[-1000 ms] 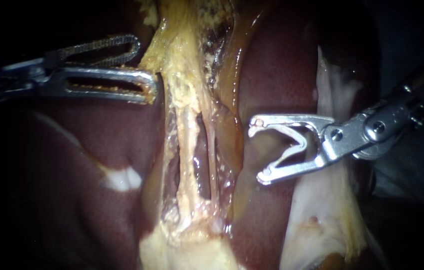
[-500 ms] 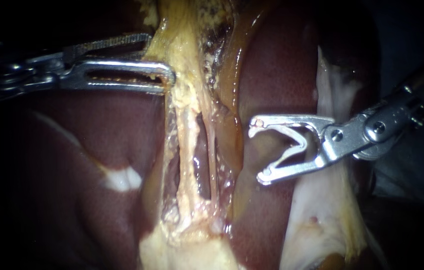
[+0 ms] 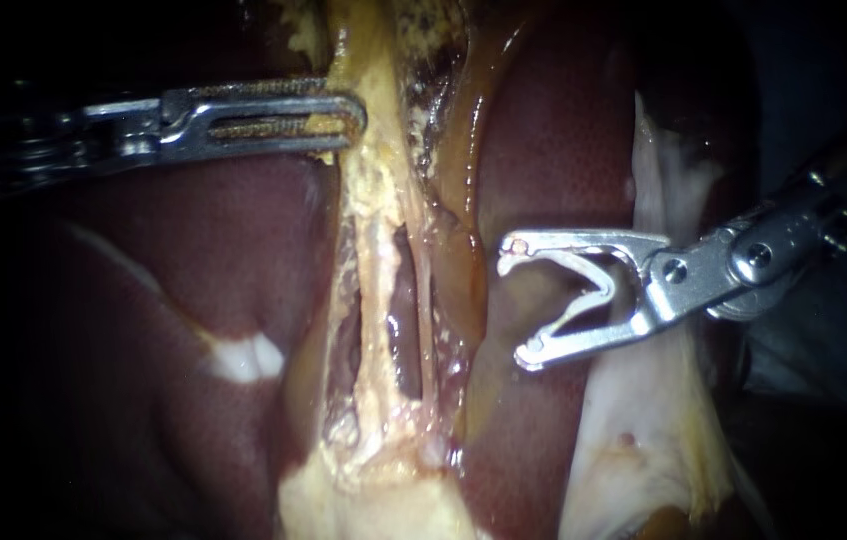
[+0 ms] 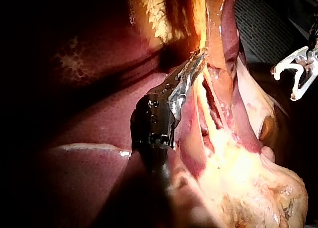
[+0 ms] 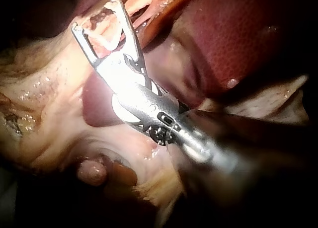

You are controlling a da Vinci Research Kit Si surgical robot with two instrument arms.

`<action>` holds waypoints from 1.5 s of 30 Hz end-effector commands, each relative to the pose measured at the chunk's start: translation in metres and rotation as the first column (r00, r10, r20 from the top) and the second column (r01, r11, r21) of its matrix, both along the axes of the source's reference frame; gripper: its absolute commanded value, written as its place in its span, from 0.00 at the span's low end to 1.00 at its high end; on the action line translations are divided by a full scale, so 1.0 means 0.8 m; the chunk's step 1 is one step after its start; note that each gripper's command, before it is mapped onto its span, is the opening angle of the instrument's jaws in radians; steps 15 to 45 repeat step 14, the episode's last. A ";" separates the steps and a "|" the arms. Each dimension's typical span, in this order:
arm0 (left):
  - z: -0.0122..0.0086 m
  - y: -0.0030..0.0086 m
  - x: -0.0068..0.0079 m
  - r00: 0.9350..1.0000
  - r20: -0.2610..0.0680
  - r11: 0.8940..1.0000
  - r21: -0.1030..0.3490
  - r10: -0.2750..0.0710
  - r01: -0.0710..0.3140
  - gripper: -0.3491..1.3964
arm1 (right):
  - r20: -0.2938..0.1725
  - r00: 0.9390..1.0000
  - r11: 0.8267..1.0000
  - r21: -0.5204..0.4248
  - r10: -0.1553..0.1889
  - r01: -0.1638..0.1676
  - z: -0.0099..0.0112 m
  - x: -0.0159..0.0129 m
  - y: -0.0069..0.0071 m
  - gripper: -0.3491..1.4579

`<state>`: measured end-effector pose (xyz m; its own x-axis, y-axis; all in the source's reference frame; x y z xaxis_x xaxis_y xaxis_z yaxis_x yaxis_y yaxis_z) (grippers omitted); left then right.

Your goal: Grabbing gallbladder

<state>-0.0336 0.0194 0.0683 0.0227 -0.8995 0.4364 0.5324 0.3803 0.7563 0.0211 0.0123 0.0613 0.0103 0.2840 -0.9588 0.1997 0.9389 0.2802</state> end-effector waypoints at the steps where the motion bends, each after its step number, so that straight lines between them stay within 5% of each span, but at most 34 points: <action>1: 0.0001 0.0001 0.0002 1.000 -0.004 1.000 0.000 0.005 -0.005 0.00 | 0.000 1.000 1.000 0.000 0.000 0.000 0.0000 0.0000 0.0000 0.47; 45: 0.0004 0.0002 0.0002 1.000 -0.010 1.000 0.009 0.006 -0.006 0.00 | 0.000 1.000 1.000 0.000 0.000 0.000 0.0000 0.0000 0.0000 0.47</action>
